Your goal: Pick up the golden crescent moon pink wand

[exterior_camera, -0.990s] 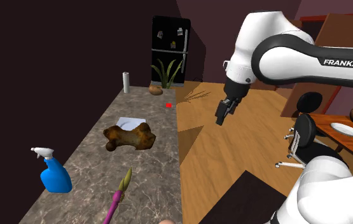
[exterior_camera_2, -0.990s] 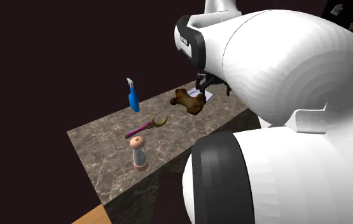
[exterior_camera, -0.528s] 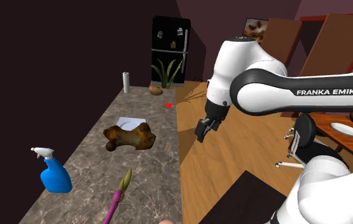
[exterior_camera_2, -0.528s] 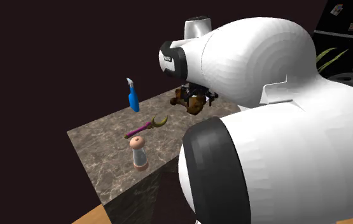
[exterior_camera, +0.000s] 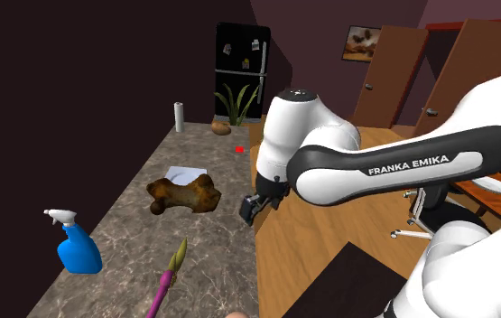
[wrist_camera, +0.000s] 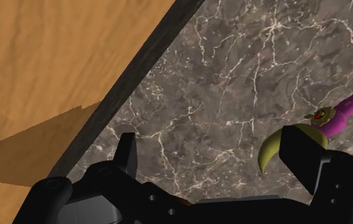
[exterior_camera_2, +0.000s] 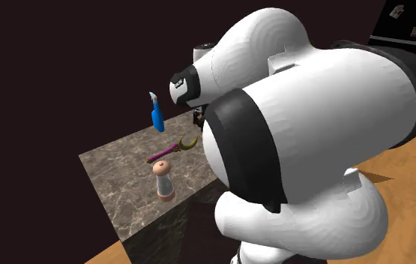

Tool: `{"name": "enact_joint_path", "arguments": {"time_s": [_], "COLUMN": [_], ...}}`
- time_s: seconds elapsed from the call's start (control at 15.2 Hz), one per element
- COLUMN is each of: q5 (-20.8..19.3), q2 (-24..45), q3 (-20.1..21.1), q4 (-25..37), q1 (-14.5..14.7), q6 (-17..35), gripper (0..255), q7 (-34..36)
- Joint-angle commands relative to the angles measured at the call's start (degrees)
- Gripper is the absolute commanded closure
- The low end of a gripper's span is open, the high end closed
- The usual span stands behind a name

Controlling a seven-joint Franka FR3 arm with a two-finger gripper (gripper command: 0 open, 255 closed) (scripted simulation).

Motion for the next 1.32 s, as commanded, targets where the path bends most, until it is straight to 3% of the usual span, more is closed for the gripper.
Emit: {"name": "enact_joint_path", "arguments": {"time_s": [0.0, 0.4, 0.73, 0.99, 1.25], "q5": [-0.4, -7.3, -22.1, -35.1, -43.2], "q2": [3.7, 17.3, 31.3, 42.9, 52.8], "q3": [2.6, 11.3, 16.3, 14.4, 10.1], "q4": [0.4, 5.1, 12.0, 19.4, 28.0], "q1": [-0.7, -4.9, -7.6, -4.0, 2.2], "q6": [3.8, 12.9, 17.0, 17.0, 16.0], "gripper": [0, 0, 0, 0, 0], "q7": [3.6, 17.3, 33.9, 46.8, 55.4]}}
